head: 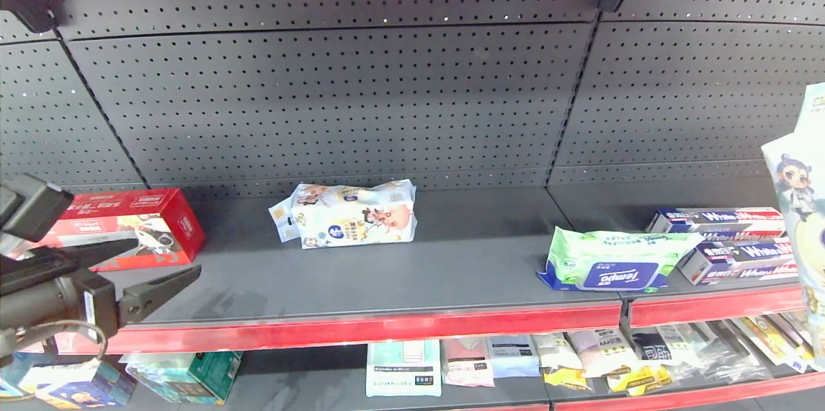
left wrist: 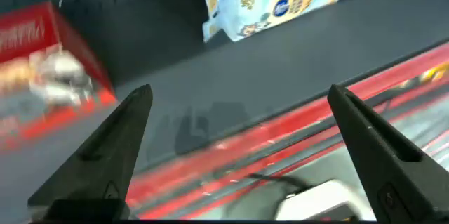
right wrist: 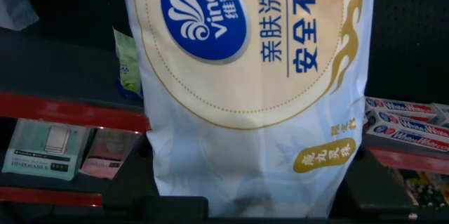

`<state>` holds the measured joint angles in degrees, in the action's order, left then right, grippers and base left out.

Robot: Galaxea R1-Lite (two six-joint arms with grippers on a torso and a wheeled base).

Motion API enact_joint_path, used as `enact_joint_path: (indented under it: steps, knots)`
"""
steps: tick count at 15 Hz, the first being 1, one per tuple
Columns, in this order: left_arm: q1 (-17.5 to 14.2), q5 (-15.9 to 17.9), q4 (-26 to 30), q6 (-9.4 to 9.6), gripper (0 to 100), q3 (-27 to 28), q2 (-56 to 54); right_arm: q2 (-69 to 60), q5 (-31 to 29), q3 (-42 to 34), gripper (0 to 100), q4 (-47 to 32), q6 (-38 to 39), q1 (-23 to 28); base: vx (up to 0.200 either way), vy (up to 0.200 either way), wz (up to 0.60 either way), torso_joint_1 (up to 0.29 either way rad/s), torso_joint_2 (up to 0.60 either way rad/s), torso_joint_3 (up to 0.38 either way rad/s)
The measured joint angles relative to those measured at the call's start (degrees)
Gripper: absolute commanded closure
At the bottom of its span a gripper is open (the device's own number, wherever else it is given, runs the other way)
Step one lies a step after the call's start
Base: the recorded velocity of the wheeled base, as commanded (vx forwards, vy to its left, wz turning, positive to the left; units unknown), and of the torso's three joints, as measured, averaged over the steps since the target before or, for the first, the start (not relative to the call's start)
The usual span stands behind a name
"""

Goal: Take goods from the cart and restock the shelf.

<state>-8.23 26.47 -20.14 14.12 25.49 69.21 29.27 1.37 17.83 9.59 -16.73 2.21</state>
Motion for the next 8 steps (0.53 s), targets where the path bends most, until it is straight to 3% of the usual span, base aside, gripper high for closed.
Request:
enact_joint_path:
  steps: [2,6,8]
  knots:
    - [-3.9,6.9,-2.4,7.14,0,4.6,9.0,0.3,0.0,-0.3,100,-0.2,0.0,0.0,0.0,0.0,0.0,0.0,0.0,0.0]
    - [-6.8,17.8,-4.0,16.42,0,16.0,24.8,1.0,-0.2,-0.6,100,-0.2,0.0,0.1,0.0,0.0,0.0,0.0,0.0,0.0]
    - [-7.0,22.4,-4.2,19.76,0,19.6,30.7,1.5,-1.5,-0.5,100,-0.2,0.0,0.1,0.0,0.0,0.0,0.0,0.0,0.0]
